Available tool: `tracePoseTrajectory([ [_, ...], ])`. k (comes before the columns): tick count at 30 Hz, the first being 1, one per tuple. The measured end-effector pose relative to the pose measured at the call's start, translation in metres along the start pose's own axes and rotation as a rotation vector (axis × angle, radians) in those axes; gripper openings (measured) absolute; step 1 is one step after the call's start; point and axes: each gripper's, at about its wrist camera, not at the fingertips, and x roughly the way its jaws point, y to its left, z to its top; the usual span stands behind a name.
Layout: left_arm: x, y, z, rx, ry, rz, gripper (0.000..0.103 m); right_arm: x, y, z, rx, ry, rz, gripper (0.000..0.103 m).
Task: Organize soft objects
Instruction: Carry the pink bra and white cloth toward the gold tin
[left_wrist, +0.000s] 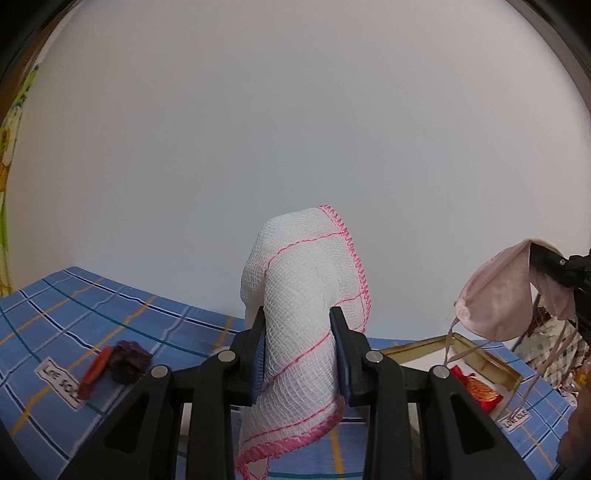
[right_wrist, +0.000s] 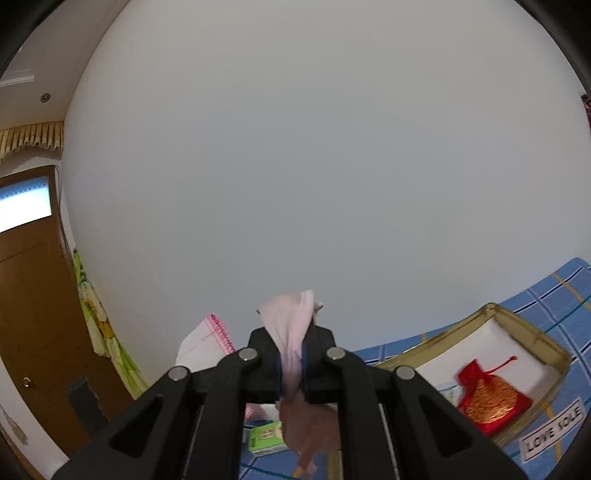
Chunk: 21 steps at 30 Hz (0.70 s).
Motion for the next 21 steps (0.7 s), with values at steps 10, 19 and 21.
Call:
tracePoseTrajectory([
  [10,0.012,-0.043,-0.007,0.048,0.019,-0.074,0.034,-0.019,-0.041,0.011,0.03,-0.024,-0.065,0.007],
  [19,0.013,-0.084,-0.01,0.083,0.034,-0.126,0.034,-0.03,-0.066,0.02,0.05,-0.039,-0.11,0.007],
  [21,0.012,-0.089,-0.01,0.088,0.038,-0.134,0.034,-0.032,-0.069,0.022,0.048,-0.041,-0.119,0.007],
])
